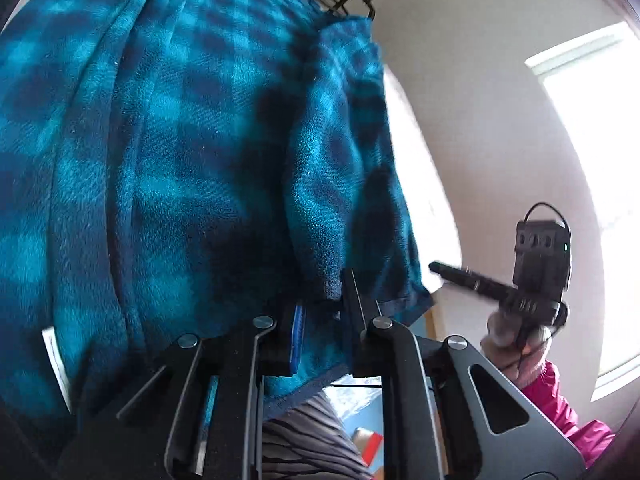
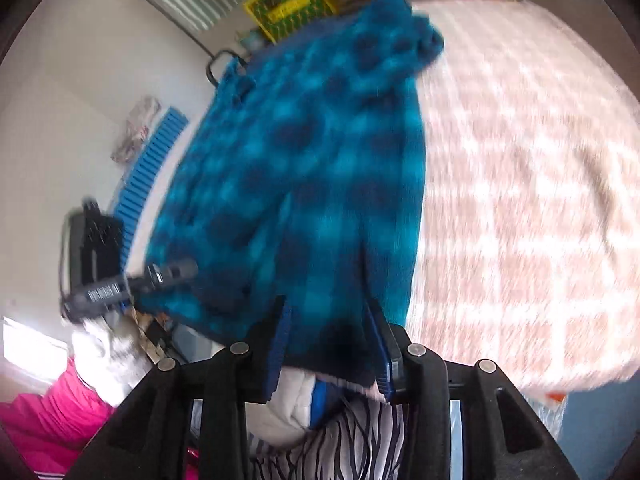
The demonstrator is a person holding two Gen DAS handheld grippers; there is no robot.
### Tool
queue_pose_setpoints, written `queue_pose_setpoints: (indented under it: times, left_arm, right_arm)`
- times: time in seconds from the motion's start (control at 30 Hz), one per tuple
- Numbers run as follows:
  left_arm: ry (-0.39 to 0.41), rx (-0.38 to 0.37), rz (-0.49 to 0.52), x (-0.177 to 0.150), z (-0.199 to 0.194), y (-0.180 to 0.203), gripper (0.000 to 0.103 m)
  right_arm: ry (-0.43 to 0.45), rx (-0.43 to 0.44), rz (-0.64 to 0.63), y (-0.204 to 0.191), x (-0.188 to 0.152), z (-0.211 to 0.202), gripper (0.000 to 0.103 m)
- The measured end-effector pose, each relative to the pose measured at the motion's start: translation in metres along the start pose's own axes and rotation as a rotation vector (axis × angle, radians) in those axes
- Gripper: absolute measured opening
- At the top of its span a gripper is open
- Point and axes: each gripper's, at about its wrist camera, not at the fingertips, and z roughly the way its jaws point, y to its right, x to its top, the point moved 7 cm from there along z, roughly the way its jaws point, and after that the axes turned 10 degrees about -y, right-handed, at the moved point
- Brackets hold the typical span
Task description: Fold large clothes
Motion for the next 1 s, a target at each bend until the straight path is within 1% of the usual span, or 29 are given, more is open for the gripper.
queue_pose_setpoints:
  times: [0.03,0.07,0.1,0.13,0.2,0.23,0.27,0.33,0.4,0.43,0.47,0.5,0.53,0.57,0.6,0.63,0.67,0.73,0.77,0.87,0.93,1.0]
  left_arm:
    - [0.010,-0.023,-0.007,-0.001,-0.004,0.002,0.013]
    - [0.021,-0.055,-0.020,-0.002,-0.009,0.004,0.012]
    - [0.033,-0.093,-0.038,-0.003,-0.015,0.007,0.012]
    - [0.044,-0.113,-0.047,-0.004,-0.021,0.010,0.012]
    - [0.058,-0.128,-0.046,-0.004,-0.028,0.015,0.011]
    - [0.065,-0.115,-0.037,-0.004,-0.030,0.018,0.011]
    - [0.068,-0.104,-0.031,-0.003,-0.032,0.019,0.011]
    - [0.065,-0.082,-0.024,-0.002,-0.031,0.019,0.011]
    - [0.056,-0.090,-0.039,0.002,-0.028,0.017,0.011]
    - [0.064,-0.077,-0.045,0.004,-0.029,0.015,0.011]
    - [0.072,-0.062,-0.044,0.006,-0.032,0.014,0.011]
    - [0.088,-0.033,-0.041,0.008,-0.035,0.013,0.011]
    - [0.108,0.010,-0.035,0.009,-0.040,0.011,0.012]
    - [0.119,0.036,-0.029,0.009,-0.043,0.009,0.013]
    - [0.129,0.059,-0.025,0.008,-0.048,0.008,0.018]
    - [0.134,0.079,-0.030,0.006,-0.054,0.007,0.036]
    - [0.143,0.087,-0.031,0.004,-0.057,0.006,0.051]
    - [0.177,0.083,-0.014,-0.007,-0.067,0.010,0.052]
    - [0.173,0.065,-0.001,-0.016,-0.070,0.014,0.052]
    - [0.129,0.028,0.037,-0.031,-0.056,0.029,0.052]
    - [0.082,0.005,0.056,-0.037,-0.033,0.039,0.052]
    - [0.059,0.003,0.065,-0.037,-0.013,0.045,0.052]
  right_arm:
    - [0.033,0.019,0.008,0.003,0.011,-0.010,0.046]
    - [0.069,0.051,0.026,0.008,0.026,-0.020,0.048]
    - [0.093,0.083,0.051,0.015,0.040,-0.026,0.048]
    - [0.101,0.107,0.074,0.020,0.050,-0.027,0.048]
    - [0.114,0.178,0.121,0.029,0.075,-0.023,0.048]
    - [0.114,0.196,0.135,0.032,0.086,-0.018,0.048]
    - [0.113,0.201,0.148,0.035,0.096,-0.012,0.048]
    - [0.090,0.179,0.177,0.037,0.116,0.012,0.048]
    - [0.075,0.158,0.194,0.039,0.129,0.031,0.048]
    - [0.073,0.155,0.204,0.041,0.135,0.040,0.047]
    - [0.078,0.155,0.211,0.041,0.138,0.046,0.033]
    - [0.081,0.163,0.219,0.042,0.142,0.050,0.023]
    - [0.083,0.185,0.224,0.042,0.145,0.051,0.009]
    - [0.087,0.185,0.232,0.042,0.148,0.051,0.005]
    - [0.102,0.186,0.229,0.040,0.151,0.047,0.003]
    - [0.113,0.192,0.217,0.037,0.155,0.044,0.002]
    - [0.129,0.186,0.197,0.033,0.158,0.037,0.002]
    - [0.152,0.159,0.172,0.030,0.157,0.024,0.001]
    - [0.160,0.157,0.165,0.030,0.158,0.017,0.001]
    - [0.175,0.122,0.155,0.032,0.160,0.006,0.001]
    - [0.176,0.100,0.165,0.036,0.162,0.005,0.001]
    - [0.170,0.096,0.176,0.040,0.164,0.008,0.001]
